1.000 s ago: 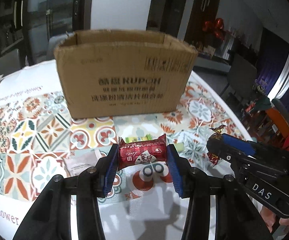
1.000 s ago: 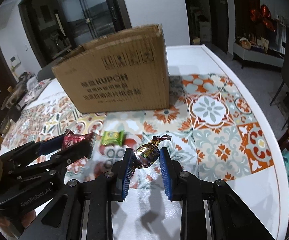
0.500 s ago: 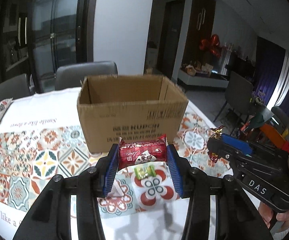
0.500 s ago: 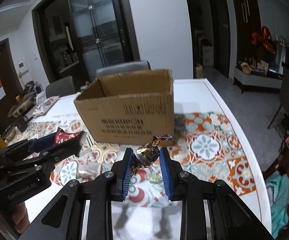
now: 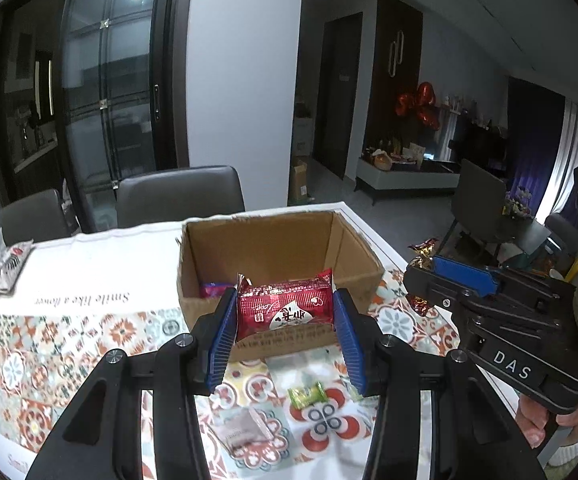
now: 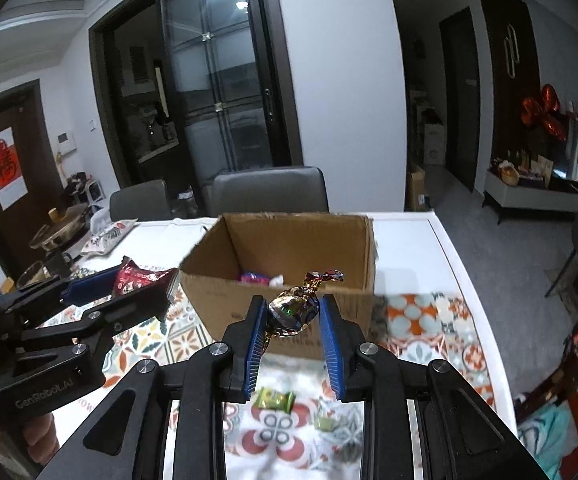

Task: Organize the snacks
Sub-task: 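Carry the wafer pack and gold candy over the box and open both tools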

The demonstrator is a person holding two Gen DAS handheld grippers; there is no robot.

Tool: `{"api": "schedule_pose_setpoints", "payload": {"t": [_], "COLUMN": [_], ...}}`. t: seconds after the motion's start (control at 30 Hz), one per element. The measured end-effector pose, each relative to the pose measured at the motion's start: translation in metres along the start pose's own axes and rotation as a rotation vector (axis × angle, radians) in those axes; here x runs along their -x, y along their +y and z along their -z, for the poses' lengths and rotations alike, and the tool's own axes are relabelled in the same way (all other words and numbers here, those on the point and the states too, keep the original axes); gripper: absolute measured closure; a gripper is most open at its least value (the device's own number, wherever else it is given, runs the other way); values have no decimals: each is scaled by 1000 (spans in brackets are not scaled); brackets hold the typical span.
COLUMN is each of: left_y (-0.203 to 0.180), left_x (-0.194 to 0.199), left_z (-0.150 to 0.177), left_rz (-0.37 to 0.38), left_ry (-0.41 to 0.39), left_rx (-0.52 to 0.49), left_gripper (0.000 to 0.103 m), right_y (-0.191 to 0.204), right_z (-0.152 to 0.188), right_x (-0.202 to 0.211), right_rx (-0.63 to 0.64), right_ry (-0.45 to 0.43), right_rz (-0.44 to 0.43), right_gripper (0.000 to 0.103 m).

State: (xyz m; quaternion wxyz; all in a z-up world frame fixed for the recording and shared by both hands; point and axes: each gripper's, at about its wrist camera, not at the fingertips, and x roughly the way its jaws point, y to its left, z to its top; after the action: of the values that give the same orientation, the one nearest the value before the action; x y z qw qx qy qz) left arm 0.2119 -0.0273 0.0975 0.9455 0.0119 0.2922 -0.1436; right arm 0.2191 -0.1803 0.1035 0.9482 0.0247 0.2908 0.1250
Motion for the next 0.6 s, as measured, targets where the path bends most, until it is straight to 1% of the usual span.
{"api": "schedule_pose_setpoints", "payload": {"t": [0.23,0.3,0.43,0.6], "left_y": [9,13,18,27], "left_x": [-17,-24,-39,-67], "left_z": [-25,-29,-39,-49], "left_rz": [-16,-19,-34,0], "left_ry": [24,34,55,114], "left_rx": [-15,-15,-35,1], "left_gripper": [56,56,56,56], "right_y": [3,3,1,-4], "right_z": [-31,-38,-43,-53], "right_x": [-21,-28,-40,-69], "right_rx": [51,59,84,79], "right_ry": [32,44,62,116], "right_rz": [-19,-7,1,-39], "right_gripper": [74,74,74,74]}}
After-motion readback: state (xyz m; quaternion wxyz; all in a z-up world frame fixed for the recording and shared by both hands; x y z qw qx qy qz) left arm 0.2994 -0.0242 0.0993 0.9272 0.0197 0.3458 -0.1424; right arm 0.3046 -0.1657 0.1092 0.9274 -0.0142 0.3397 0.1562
